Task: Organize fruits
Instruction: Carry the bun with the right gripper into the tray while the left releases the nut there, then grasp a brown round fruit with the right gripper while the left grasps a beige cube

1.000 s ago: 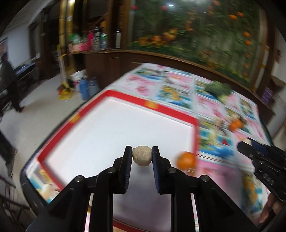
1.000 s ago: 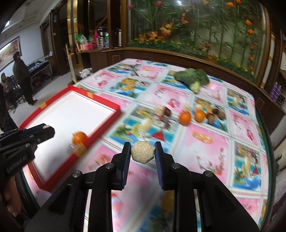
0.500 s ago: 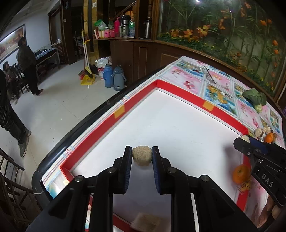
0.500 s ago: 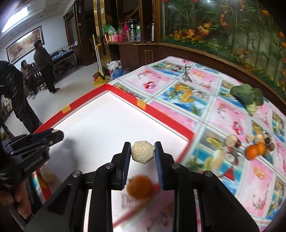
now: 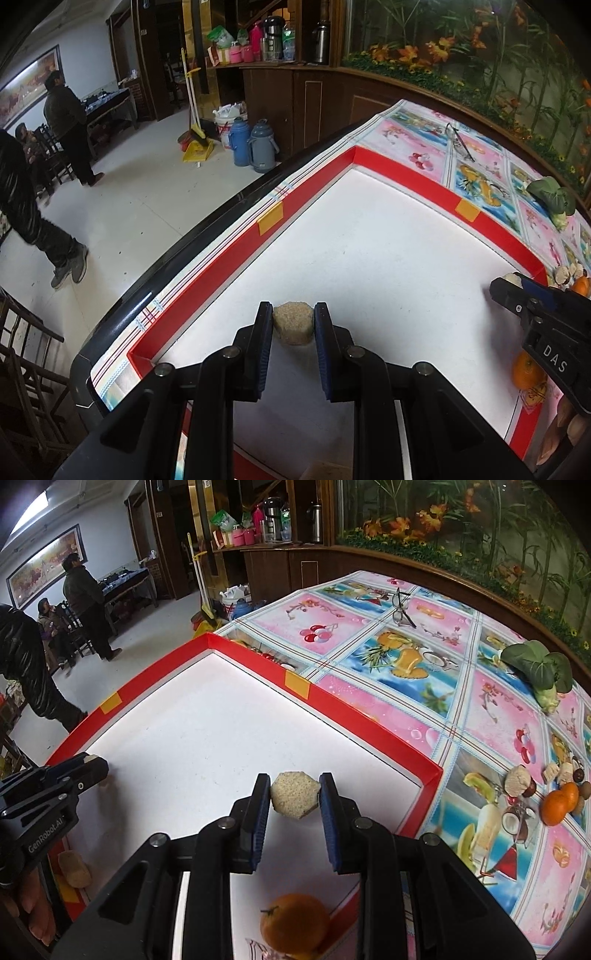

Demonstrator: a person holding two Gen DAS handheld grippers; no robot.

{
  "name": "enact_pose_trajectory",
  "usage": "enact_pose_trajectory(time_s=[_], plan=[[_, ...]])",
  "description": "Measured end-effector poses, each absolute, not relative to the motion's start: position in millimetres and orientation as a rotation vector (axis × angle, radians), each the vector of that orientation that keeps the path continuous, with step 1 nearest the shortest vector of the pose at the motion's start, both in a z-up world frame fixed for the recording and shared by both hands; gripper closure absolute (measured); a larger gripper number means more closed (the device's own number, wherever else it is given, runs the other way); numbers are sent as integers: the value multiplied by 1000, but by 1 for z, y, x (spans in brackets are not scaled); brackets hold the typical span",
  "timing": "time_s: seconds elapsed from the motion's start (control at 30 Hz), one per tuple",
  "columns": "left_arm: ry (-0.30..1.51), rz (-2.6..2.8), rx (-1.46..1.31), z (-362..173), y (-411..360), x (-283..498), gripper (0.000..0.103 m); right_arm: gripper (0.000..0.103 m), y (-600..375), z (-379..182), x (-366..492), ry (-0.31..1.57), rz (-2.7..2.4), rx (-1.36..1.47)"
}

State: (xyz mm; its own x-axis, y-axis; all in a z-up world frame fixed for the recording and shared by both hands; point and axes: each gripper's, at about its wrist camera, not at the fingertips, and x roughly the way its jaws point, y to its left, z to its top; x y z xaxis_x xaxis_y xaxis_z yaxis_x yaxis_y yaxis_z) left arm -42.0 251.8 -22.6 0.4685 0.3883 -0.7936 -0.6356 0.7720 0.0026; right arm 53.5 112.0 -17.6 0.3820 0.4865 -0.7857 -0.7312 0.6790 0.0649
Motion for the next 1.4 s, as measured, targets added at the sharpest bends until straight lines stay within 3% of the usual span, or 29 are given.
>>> enact_pose_trajectory(time_s=[0.13,0.17,0.2,0.27,0.4,0.53,0.6,0.67,0.87,1.13,1.23,1.4], plan=[[901,657,-313,-24,253,-43,77,74,117,-23,55,897,792,-337],[902,666,-320,-23,254,-44,64,73,118,-24,56,906,790,-345],[895,685,-321,-21,254,-47,47,65,118,-26,56,910,782,-355],[868,718,-313,-16,254,-51,34,53,116,-23,56,899,770,-358],[803,763,-331,0,254,-62,29,37,93,2,52,832,764,-306],[691,764,-393,16,243,-74,24,32,38,39,54,733,698,-190],[655,742,-411,19,232,-72,23,12,-2,53,57,682,633,-96],[638,691,-410,22,216,-64,23,7,-44,59,61,637,543,-6],[676,484,-278,22,143,-27,23,7,-143,25,89,733,349,55],[786,207,-95,7,46,30,23,26,-194,-18,111,849,277,14],[834,167,-83,-5,31,46,23,27,-203,-21,134,839,245,-9],[877,153,-107,-18,28,62,23,38,-199,-27,193,856,207,-38]])
